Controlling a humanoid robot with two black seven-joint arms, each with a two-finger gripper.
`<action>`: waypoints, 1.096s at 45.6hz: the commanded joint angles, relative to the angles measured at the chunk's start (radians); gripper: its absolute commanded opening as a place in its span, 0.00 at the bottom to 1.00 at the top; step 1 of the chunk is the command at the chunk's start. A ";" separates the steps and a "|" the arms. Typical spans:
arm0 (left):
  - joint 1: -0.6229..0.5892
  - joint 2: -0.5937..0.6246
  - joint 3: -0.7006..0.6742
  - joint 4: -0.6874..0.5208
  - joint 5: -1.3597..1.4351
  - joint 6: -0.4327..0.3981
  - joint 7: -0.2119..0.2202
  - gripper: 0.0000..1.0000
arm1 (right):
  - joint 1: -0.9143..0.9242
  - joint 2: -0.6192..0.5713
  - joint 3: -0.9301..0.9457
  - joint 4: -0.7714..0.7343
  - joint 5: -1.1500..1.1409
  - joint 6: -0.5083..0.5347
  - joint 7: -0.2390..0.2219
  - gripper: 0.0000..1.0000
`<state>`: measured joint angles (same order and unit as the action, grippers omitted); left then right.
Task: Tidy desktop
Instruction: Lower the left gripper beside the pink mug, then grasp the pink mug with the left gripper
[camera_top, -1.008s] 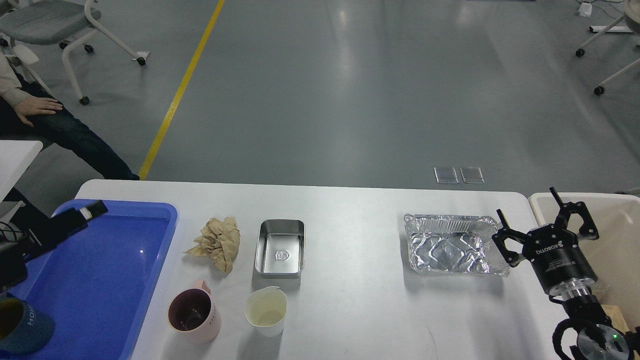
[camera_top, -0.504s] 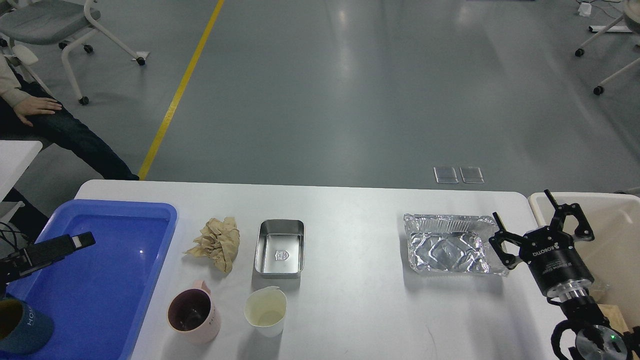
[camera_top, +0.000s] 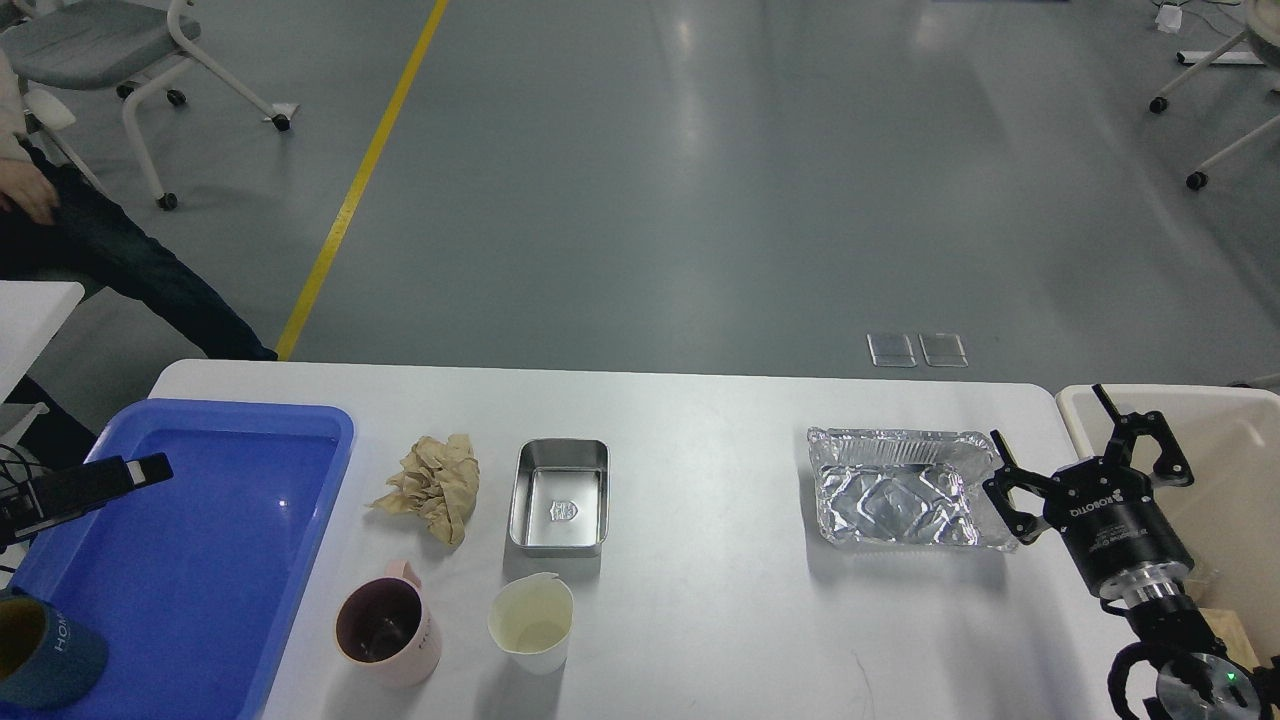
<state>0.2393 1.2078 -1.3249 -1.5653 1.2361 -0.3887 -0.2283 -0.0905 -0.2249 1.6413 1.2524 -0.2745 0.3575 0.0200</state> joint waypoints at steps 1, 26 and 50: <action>0.001 -0.036 0.010 -0.016 0.000 0.016 0.000 0.97 | 0.000 0.001 0.000 0.001 0.000 0.000 0.000 1.00; -0.003 -0.028 0.167 -0.030 -0.001 0.013 0.010 0.96 | -0.008 0.002 -0.001 0.001 0.000 0.000 0.000 1.00; -0.331 -0.080 0.525 -0.013 0.094 -0.001 0.014 0.92 | -0.006 0.012 -0.014 0.001 -0.002 0.000 0.000 1.00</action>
<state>0.0180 1.1568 -0.9215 -1.5858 1.2867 -0.3926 -0.2166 -0.0971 -0.2158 1.6292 1.2532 -0.2748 0.3574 0.0200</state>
